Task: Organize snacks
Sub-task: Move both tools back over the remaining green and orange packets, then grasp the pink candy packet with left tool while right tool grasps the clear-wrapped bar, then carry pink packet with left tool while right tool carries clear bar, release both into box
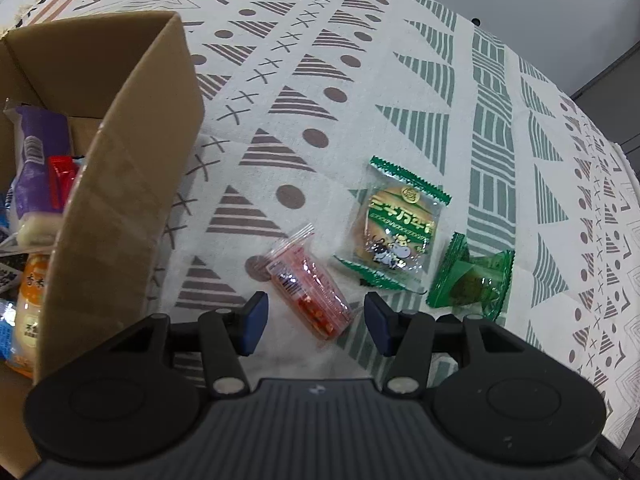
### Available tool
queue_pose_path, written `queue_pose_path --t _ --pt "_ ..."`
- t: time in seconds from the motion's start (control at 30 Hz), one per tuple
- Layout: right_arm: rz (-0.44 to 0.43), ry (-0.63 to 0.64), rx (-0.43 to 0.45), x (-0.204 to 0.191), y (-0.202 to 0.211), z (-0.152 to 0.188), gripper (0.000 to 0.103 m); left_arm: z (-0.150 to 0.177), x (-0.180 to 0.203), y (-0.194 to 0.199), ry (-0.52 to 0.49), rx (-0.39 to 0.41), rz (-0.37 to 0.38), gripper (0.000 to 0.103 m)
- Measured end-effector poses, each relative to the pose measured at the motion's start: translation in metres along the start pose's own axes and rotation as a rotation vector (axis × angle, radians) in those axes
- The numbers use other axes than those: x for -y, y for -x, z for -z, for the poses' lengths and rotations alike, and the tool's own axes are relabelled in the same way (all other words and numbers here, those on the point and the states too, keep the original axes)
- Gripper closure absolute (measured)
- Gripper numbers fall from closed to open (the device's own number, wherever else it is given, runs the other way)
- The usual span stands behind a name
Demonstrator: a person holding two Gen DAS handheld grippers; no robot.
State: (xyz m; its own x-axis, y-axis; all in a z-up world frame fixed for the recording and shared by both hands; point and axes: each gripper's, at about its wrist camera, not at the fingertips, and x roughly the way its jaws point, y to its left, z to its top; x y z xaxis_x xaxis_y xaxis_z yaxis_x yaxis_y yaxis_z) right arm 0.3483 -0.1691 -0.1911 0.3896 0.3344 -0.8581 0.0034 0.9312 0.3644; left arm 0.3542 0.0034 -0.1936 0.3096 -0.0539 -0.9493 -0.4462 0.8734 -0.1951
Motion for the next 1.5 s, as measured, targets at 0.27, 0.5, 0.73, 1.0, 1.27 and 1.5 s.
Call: queue_pose_path --t 0.27,0.5,0.73,1.0,1.27,1.5 --pt "-0.009 0.033 -0.04 -0.004 0.005 0.012 0.085 0.007 -0.006 0.002 0.025 -0.005 0.045 0.078" --pt "-0.012 0.033 -0.022 -0.007 0.021 0.02 0.086 0.013 -0.009 0.019 0.015 0.03 0.075 0.082" --pt "-0.034 0.035 0.021 -0.019 0.042 0.024 0.086 0.016 -0.013 0.046 -0.004 0.073 0.103 0.082" --pt "-0.053 0.054 0.074 -0.035 0.066 0.027 0.086 0.022 -0.015 0.081 -0.044 0.147 0.132 0.082" --pt "-0.072 0.091 0.127 -0.052 0.087 0.032 0.086 0.031 -0.026 0.106 -0.058 0.186 0.138 0.082" --pt "-0.083 0.12 0.162 -0.069 0.098 0.034 0.086 0.034 -0.04 0.128 -0.062 0.229 0.147 0.082"
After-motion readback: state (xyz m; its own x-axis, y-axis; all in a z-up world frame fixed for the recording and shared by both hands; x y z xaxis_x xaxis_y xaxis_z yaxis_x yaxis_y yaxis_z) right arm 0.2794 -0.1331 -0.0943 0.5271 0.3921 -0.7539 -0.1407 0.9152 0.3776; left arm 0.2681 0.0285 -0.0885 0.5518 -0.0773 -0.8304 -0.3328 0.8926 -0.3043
